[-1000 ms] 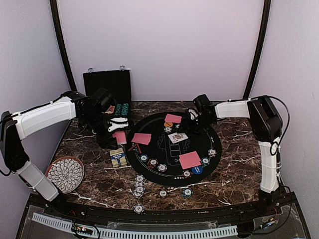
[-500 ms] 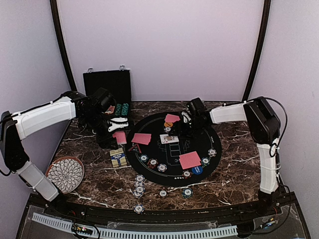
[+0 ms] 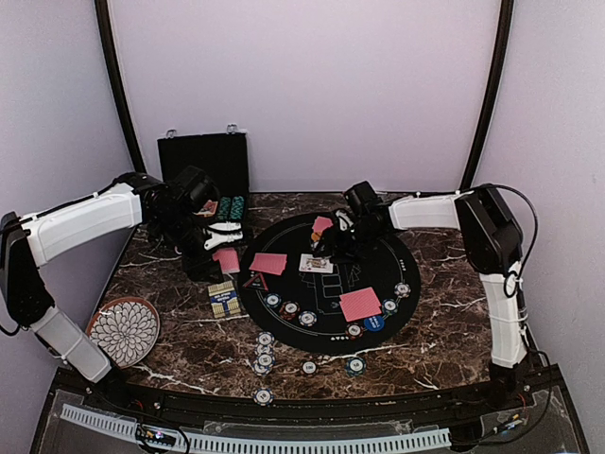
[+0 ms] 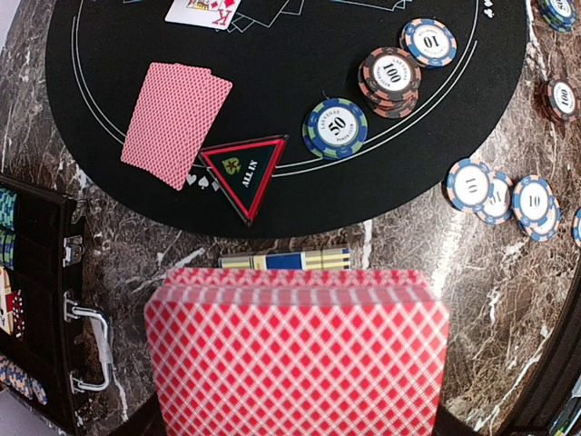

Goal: Distribute texas hold em gaming equipment

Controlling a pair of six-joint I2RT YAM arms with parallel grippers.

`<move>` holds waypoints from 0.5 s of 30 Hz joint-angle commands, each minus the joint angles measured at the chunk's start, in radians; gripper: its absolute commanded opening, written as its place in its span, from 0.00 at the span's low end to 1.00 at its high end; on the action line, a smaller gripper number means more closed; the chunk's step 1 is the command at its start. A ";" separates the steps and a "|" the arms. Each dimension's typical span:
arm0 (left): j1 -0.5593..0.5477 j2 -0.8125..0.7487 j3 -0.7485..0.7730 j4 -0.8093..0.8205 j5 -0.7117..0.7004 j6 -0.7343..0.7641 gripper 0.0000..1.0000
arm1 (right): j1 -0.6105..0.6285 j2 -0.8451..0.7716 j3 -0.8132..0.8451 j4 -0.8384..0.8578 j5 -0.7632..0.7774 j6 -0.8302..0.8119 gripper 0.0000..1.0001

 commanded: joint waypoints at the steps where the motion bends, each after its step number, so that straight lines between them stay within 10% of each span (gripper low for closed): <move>1: 0.001 -0.048 0.001 -0.026 0.004 0.012 0.00 | -0.004 0.062 0.049 -0.010 -0.041 0.015 0.60; 15: 0.001 -0.049 -0.002 -0.023 -0.003 0.017 0.00 | -0.016 0.201 0.234 -0.068 -0.015 0.029 0.56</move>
